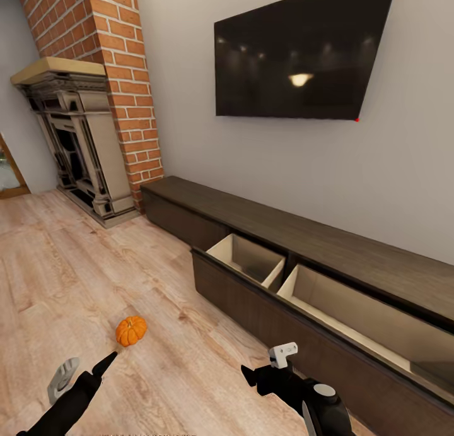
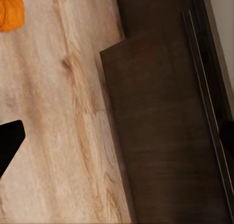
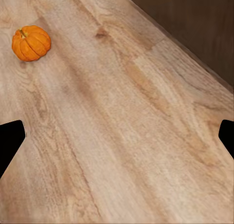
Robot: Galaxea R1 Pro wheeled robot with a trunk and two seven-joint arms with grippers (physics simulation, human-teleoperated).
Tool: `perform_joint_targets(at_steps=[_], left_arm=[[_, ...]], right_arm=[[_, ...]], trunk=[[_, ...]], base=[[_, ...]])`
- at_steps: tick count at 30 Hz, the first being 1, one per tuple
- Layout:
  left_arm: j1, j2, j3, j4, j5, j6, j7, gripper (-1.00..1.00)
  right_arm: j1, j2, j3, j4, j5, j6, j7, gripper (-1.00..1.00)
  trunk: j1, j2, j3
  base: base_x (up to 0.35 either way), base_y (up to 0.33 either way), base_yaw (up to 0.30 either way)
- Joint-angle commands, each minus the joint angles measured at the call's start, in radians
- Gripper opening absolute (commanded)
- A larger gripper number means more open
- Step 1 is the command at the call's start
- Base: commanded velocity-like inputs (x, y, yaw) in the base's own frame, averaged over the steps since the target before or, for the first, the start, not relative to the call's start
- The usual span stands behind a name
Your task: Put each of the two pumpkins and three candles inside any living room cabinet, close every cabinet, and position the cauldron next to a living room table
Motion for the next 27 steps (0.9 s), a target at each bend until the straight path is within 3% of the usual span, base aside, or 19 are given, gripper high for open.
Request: perform_joint_targets(at_steps=[1,13,18,27], left_arm=[[0.0,0.0,0.001,-0.001,0.007,0.006,0.002,1.0],[0.003,-0.01,0.003,0.008,0.006,-0.017,-0.011,1.0],[0.004,-0.017,0.004,0.009,0.004,-0.026,-0.013,1.0],[0.004,-0.019,0.004,0.009,0.001,-0.029,-0.012,1.0]], right_arm=[[-0.001,0.001,0.006,0.0,0.011,0.003,0.003,1.0],[-0.003,0.001,0.023,-0.001,0.011,0.003,-0.007,1.0],[-0.003,0.001,0.05,-0.001,0.013,0.004,-0.008,1.0],[-0.003,0.001,0.068,-0.001,0.017,0.006,-0.026,1.0]], trunk=[[0.0,0.0,0.0],[0.0,0.0,0.005],[0.0,0.0,0.007],[0.0,0.0,0.007]], base=[[0.0,0.0,0.286],[0.0,0.0,0.286],[-0.005,-0.005,0.287],[-0.191,-0.157,0.291]])
